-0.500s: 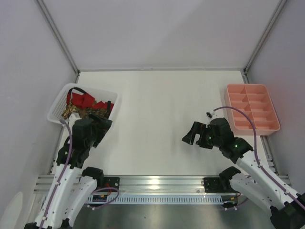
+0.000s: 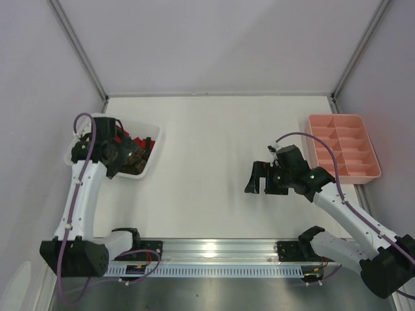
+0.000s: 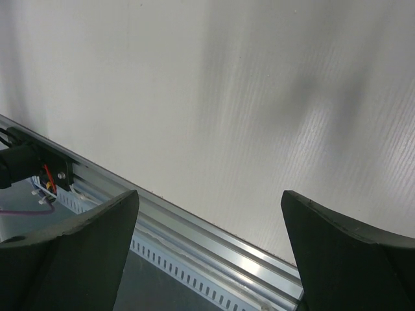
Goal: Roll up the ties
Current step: Grab a tie with the left arm
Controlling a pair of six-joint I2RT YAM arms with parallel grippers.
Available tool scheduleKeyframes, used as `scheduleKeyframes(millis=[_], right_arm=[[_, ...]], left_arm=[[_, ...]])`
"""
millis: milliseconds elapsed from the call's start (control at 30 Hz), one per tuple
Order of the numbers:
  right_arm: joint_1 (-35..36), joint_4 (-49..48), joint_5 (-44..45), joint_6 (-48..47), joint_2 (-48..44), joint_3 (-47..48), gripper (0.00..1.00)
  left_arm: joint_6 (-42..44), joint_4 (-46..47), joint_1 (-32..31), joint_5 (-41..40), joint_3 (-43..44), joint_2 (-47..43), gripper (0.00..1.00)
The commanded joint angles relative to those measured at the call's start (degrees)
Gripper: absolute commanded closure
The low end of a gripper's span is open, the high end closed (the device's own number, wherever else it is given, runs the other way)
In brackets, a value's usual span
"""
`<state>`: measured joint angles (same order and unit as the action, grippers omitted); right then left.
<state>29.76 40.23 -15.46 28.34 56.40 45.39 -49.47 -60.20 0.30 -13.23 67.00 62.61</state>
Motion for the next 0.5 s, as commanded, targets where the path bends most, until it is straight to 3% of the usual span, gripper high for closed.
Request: scheduleKeyframes(millis=[0, 233, 467], right_arm=[[0.65, 2.13, 0.17, -3.37, 1.16, 4.44, 0.01], [0.13, 2.92, 0.44, -6.71, 2.57, 5.85, 0.0], [-2.24, 4.51, -0.62, -10.49, 6.0, 8.49, 0.0]], left_arm=[[-0.27, -6.84, 2.77, -3.72, 10.39, 8.71, 0.02], [-4.91, -8.6, 2.09, 1.27, 15.26, 21.65, 0.12], [-12.66, -8.17, 0.23, 2.24, 14.47, 28.07, 0.02]])
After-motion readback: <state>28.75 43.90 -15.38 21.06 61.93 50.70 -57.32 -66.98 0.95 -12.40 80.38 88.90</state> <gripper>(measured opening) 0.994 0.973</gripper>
